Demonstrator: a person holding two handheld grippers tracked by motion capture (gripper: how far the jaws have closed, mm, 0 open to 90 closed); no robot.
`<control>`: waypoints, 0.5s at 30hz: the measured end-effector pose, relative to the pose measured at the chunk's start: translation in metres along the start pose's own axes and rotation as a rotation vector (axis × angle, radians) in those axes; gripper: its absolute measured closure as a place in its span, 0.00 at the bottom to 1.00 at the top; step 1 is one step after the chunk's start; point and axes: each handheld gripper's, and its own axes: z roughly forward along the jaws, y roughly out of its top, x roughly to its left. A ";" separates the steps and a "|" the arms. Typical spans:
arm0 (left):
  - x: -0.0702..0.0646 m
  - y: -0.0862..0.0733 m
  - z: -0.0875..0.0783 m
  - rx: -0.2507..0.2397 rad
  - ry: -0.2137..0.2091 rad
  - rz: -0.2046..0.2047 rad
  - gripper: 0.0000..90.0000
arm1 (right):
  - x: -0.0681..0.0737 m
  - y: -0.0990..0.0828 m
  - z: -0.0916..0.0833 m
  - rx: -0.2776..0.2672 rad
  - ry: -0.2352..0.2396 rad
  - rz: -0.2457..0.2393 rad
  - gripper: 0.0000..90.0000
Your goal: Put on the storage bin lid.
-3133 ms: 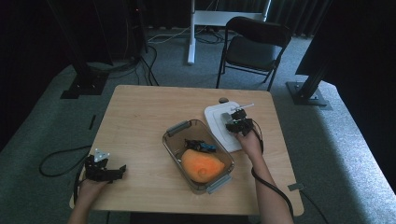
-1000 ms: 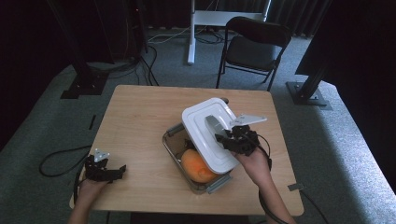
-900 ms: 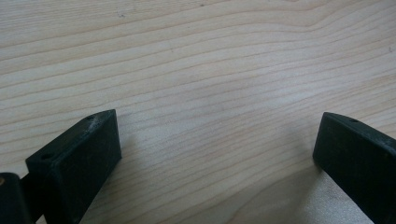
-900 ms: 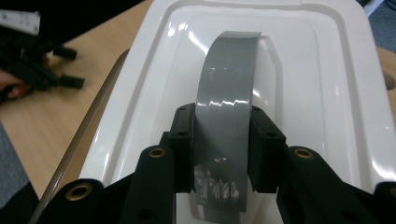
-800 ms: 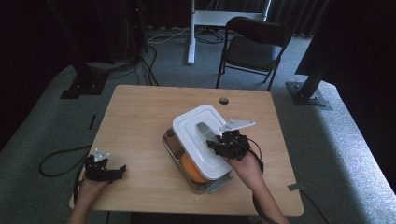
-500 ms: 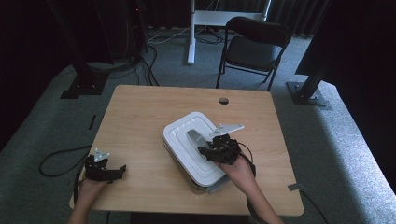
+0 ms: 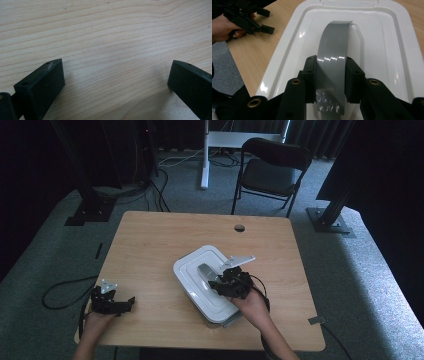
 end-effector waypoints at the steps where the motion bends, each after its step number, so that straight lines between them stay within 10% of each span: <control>1: 0.000 0.000 0.000 -0.001 0.000 -0.001 0.01 | 0.000 0.000 0.000 -0.004 0.000 0.000 0.75; 15: 0.000 0.000 0.000 -0.001 0.000 0.000 0.01 | 0.002 0.000 0.005 -0.004 0.005 0.007 0.75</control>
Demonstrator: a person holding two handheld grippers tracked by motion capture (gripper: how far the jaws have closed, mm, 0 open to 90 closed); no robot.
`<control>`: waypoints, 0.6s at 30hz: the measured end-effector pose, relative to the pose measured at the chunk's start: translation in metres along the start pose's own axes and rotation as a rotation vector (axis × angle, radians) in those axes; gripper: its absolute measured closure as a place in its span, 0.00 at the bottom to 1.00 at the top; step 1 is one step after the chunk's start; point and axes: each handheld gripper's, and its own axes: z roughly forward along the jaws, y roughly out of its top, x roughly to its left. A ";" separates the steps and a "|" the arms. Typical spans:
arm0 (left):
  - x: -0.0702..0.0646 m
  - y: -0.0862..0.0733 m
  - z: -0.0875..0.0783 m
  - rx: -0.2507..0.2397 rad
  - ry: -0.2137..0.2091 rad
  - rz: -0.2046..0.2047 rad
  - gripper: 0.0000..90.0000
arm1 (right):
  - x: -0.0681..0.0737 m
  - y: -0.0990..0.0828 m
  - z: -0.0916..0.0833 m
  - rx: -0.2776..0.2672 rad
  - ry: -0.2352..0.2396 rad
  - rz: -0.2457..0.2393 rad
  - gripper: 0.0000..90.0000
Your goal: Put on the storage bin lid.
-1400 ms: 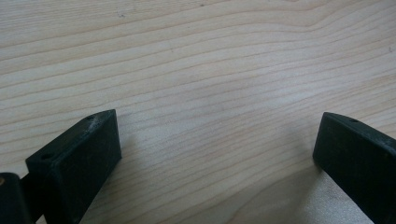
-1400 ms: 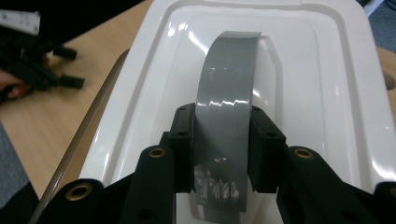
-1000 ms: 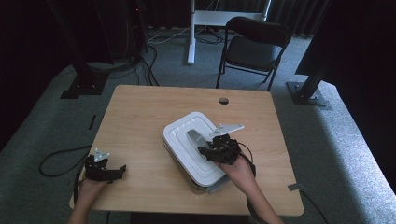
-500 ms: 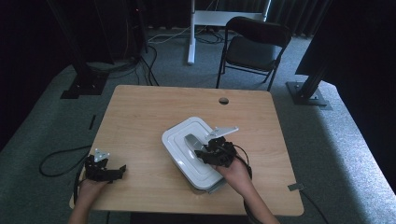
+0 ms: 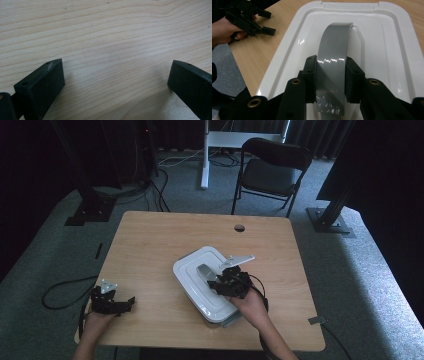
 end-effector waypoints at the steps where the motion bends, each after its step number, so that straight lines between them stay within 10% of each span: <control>1: 0.000 0.000 0.000 -0.001 0.000 -0.001 0.01 | 0.002 -0.001 0.001 0.004 0.004 0.000 0.75; 12: 0.000 0.000 0.000 0.000 0.000 0.000 0.01 | 0.000 -0.008 0.003 -0.016 0.018 0.004 0.74; 18: 0.000 0.000 0.000 0.000 0.001 -0.004 0.01 | -0.007 -0.004 -0.008 -0.070 0.061 0.013 0.39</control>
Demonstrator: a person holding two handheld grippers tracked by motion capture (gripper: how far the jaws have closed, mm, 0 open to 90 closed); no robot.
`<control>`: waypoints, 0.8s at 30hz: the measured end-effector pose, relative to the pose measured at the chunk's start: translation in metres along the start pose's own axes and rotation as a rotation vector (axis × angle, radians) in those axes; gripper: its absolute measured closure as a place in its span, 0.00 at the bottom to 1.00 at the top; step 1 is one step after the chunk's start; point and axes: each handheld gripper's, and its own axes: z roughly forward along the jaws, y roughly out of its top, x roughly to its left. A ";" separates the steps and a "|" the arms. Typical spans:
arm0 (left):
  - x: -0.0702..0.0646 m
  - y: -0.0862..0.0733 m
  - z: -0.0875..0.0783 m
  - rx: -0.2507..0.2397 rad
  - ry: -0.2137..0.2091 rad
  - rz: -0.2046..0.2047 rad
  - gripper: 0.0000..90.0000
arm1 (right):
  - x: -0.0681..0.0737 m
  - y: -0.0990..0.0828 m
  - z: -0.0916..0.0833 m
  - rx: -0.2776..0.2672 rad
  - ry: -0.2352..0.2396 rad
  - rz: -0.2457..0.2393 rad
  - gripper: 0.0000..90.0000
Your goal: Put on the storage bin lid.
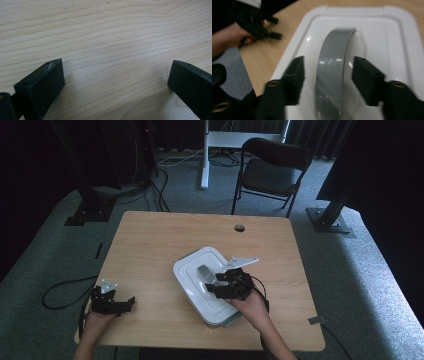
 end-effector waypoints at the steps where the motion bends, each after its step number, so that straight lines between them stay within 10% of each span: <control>1: 0.000 0.000 0.000 0.000 0.002 -0.002 0.01 | -0.001 0.002 -0.003 -0.010 -0.002 0.002 0.33; 7: -0.005 0.001 -0.002 -0.005 -0.003 -0.002 0.01 | -0.016 0.007 -0.017 -0.058 -0.071 -0.048 0.14; 24: -0.037 0.031 -0.011 -0.072 -0.032 0.005 0.01 | -0.114 -0.020 -0.018 -0.162 -0.239 0.134 0.14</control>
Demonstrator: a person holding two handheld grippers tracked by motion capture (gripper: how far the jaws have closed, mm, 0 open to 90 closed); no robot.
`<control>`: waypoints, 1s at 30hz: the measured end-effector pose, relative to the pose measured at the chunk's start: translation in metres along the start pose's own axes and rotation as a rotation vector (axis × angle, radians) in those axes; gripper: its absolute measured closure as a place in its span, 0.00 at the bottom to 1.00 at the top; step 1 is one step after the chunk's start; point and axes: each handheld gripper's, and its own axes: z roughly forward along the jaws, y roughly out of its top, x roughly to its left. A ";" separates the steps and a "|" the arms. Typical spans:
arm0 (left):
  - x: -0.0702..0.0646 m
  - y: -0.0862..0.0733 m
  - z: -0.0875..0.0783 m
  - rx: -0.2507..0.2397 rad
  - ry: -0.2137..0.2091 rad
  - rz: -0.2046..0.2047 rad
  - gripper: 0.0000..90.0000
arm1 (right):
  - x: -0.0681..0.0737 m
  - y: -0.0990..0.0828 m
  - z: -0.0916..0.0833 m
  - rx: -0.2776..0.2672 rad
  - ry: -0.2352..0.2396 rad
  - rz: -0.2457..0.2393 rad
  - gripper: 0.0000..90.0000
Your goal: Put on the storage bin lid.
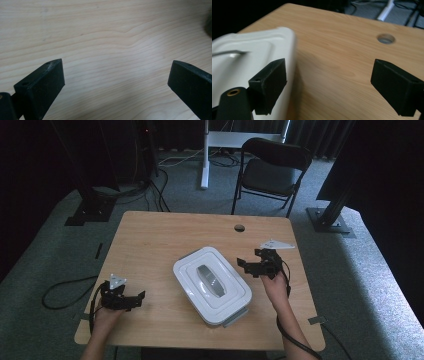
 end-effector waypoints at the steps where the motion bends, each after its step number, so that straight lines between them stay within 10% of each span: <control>1: -0.002 0.002 0.000 -0.003 -0.007 0.004 0.01 | -0.004 -0.002 0.002 0.007 -0.013 0.005 0.14; 10: -0.025 0.012 0.008 -0.019 -0.039 0.042 0.01 | -0.026 -0.024 0.019 0.062 -0.080 -0.014 0.14; 30: -0.080 0.038 0.032 -0.022 -0.145 0.118 0.01 | -0.031 -0.075 0.057 0.137 0.013 0.033 0.14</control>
